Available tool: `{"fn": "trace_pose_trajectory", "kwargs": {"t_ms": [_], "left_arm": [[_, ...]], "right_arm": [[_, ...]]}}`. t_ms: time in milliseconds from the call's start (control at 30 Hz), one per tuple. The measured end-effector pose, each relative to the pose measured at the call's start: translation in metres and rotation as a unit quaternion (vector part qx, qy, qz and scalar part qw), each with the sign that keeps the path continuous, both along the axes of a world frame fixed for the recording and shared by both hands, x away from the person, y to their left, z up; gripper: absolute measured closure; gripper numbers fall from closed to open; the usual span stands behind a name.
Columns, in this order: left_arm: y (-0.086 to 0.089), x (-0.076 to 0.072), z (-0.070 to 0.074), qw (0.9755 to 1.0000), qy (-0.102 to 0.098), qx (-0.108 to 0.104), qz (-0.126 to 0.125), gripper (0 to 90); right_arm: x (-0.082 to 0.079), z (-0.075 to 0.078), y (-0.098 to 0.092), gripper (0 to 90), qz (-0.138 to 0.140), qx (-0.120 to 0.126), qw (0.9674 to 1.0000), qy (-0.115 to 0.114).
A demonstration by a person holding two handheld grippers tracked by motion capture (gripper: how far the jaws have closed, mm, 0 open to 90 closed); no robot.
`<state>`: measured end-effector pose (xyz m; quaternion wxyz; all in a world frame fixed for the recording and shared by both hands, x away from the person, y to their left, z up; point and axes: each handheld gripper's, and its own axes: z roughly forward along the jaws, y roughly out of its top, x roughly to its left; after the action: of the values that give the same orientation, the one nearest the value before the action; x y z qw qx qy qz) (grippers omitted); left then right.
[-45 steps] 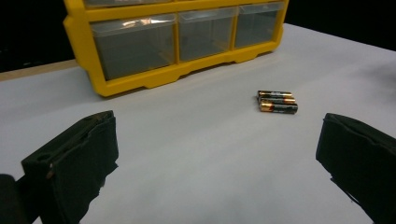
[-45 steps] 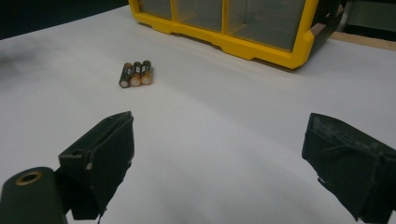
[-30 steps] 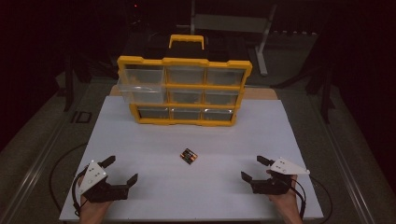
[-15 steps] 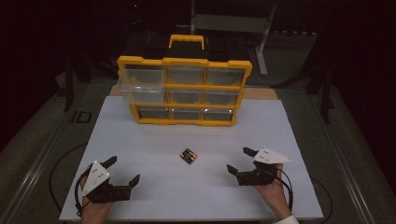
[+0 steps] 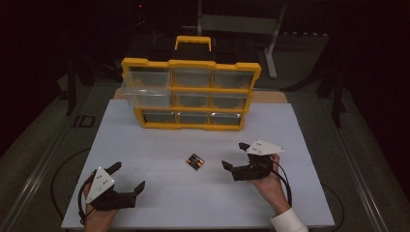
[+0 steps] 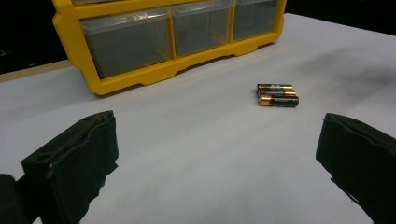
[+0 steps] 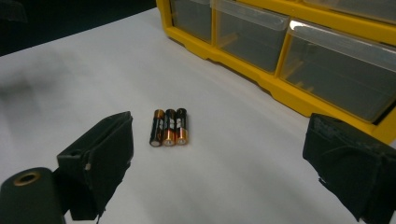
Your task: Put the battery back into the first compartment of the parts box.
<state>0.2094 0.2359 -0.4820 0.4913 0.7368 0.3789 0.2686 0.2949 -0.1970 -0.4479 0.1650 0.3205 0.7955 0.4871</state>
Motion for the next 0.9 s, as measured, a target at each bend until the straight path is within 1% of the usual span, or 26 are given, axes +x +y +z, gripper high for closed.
{"fn": "trace_pose_trajectory", "kwargs": {"t_ms": [100, 167, 233, 400, 533, 667, 700, 733, 900], "left_arm": [[0.000, 0.000, 0.000, 1.0000, 0.001, 0.000, 0.000, 0.0], [0.000, 0.000, 0.000, 1.0000, 0.001, 0.000, 0.001, 0.0], [0.000, 0.000, 0.000, 1.0000, 0.001, 0.000, 0.001, 0.0], [0.000, 0.000, 0.000, 1.0000, 0.001, 0.000, 0.001, 0.0], [0.001, 0.000, 0.000, 1.0000, 0.002, -0.001, 0.001, 0.0], [0.002, 0.000, 0.000, 1.0000, 0.002, -0.002, 0.002, 0.0], [0.002, 0.000, 0.000, 1.0000, 0.003, -0.002, 0.002, 0.0], [0.002, 0.000, 0.000, 1.0000, 0.003, -0.002, 0.002, 0.0], [0.002, 0.000, 0.000, 1.0000, 0.003, -0.001, 0.002, 0.0]], "right_arm": [[0.005, 0.002, 0.006, 8.5, 0.003, -0.008, 1.0000, 0.002], [0.007, 0.002, 0.008, 8.6, 0.003, -0.009, 0.9999, 0.004], [0.012, 0.002, 0.013, 8.6, 0.001, -0.017, 0.9997, 0.014], [0.022, 0.005, 0.024, 8.6, 0.007, -0.033, 0.9992, 0.023], [0.030, 0.008, 0.033, 8.6, 0.010, -0.047, 0.9982, 0.036], [0.035, 0.011, 0.041, 8.7, 0.016, -0.059, 0.9973, 0.040], [0.038, 0.012, 0.046, 8.7, 0.021, -0.067, 0.9966, 0.043], [0.038, 0.012, 0.046, 8.7, 0.021, -0.067, 0.9966, 0.043], [0.047, 0.016, 0.059, 9.1, 0.030, -0.088, 0.9944, 0.050]]}}
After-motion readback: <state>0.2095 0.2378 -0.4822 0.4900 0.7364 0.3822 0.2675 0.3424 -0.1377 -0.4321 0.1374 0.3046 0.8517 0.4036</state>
